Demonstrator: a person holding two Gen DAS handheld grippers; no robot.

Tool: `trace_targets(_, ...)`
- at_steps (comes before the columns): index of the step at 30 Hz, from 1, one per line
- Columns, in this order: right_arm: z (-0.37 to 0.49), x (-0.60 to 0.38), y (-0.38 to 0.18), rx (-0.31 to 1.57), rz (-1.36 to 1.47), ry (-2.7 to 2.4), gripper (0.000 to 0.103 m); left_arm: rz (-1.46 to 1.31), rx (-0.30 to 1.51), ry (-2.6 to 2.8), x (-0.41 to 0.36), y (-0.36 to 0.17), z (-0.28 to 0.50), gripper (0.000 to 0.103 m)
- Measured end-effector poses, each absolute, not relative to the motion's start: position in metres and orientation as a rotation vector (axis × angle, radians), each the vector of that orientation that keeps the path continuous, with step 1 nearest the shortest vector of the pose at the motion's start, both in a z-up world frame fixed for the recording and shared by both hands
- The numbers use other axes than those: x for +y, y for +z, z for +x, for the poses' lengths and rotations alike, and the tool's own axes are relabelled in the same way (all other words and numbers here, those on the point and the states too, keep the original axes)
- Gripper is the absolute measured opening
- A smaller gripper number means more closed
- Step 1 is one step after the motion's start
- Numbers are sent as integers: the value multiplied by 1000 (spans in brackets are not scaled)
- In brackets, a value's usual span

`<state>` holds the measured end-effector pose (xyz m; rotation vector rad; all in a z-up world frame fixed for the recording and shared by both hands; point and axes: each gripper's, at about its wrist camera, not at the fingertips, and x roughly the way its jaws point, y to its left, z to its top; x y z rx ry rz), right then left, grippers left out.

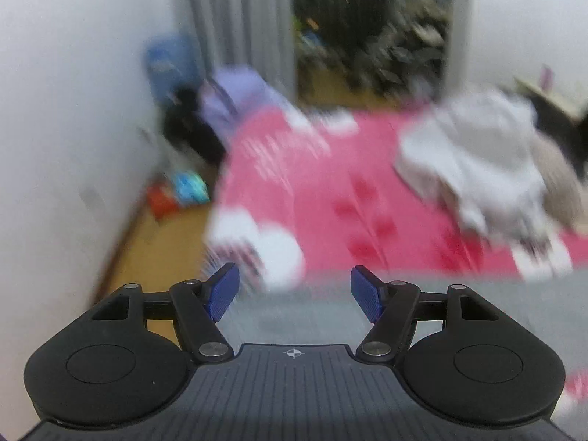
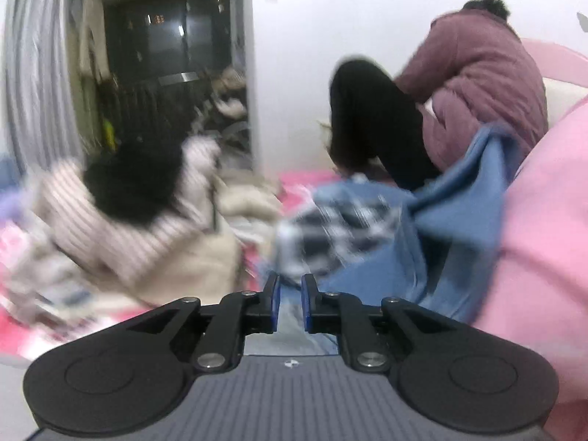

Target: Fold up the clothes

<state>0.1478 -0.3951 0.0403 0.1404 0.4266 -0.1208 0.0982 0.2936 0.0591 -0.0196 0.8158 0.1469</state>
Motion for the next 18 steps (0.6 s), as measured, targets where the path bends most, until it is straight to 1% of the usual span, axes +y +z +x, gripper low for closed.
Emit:
trace_targets(2, 117, -398, 73, 367, 233, -65, 15, 24, 849, 32, 271, 37, 93, 67)
trace_targets(6, 56, -406, 131, 246, 422, 72, 27, 111, 873, -231, 215, 4, 87, 67)
trace_targets(7, 43, -408, 141, 225, 462, 110, 29, 130, 873, -293, 200, -3, 86, 67)
trace_targets(8, 29, -410, 150, 208, 503, 148, 33, 166, 869, -330, 188, -10, 84, 66)
trace_targets(9, 20, -410, 155, 201, 537, 183, 35, 206, 864, -359, 178, -16, 83, 66)
trace_targets(10, 13, -410, 156, 208, 571, 207, 35, 246, 857, -387, 167, -23, 81, 65)
trace_targets(12, 5, -409, 146, 273, 639, 218, 37, 326, 844, -444, 145, -36, 78, 61)
trace_targets(14, 6, -405, 117, 392, 715, 202, 37, 407, 829, -500, 124, -49, 74, 59)
trace_targets(17, 16, -403, 48, 626, 878, 118, 39, 524, 814, -572, 95, -69, 71, 52)
trace_targets(18, 19, -405, 26, 681, 928, 83, 39, 553, 813, -580, 91, -74, 69, 52)
